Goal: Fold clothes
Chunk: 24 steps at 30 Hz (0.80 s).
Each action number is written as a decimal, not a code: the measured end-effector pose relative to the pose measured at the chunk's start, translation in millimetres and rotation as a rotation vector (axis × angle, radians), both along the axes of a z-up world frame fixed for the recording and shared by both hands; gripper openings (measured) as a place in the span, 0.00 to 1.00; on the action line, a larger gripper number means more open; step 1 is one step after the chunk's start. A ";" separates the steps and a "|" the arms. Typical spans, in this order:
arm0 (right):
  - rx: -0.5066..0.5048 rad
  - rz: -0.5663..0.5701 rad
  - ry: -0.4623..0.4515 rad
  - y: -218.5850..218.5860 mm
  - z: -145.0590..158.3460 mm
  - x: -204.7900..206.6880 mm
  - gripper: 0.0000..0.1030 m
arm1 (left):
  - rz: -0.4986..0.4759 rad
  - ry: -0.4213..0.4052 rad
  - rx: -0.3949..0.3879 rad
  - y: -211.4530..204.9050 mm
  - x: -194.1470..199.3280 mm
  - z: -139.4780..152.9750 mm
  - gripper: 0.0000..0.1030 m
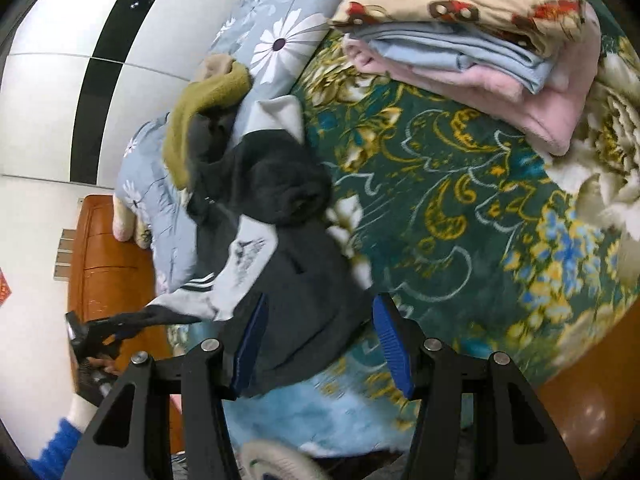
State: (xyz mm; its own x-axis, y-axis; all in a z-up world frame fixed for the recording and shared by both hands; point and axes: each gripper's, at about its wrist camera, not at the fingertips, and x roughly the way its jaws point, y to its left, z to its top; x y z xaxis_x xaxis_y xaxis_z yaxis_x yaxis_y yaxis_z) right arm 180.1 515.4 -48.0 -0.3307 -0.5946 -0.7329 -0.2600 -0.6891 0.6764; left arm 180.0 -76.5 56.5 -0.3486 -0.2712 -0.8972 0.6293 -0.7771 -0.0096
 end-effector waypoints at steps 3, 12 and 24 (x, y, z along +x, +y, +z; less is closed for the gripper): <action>0.029 0.030 -0.035 -4.2 15.1 -3.7 0.54 | 0.037 0.033 0.115 0.3 14.6 0.5 0.08; 0.108 0.068 -0.151 -17.2 50.6 -21.6 0.54 | 0.024 0.107 0.227 -16.4 29.6 6.1 0.07; 0.132 -0.046 -0.214 -51.6 51.5 -75.5 0.54 | 0.133 -0.036 0.464 -93.8 29.1 -85.0 0.09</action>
State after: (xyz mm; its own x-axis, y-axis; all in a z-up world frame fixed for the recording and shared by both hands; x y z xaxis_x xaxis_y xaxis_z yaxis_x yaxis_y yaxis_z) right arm 104.6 463.8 3.5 -0.1845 -0.4770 -0.8593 -0.4205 -0.7520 0.5077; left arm 209.0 -170.3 -28.4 -0.3047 0.1204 -0.9448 0.7289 -0.6090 -0.3126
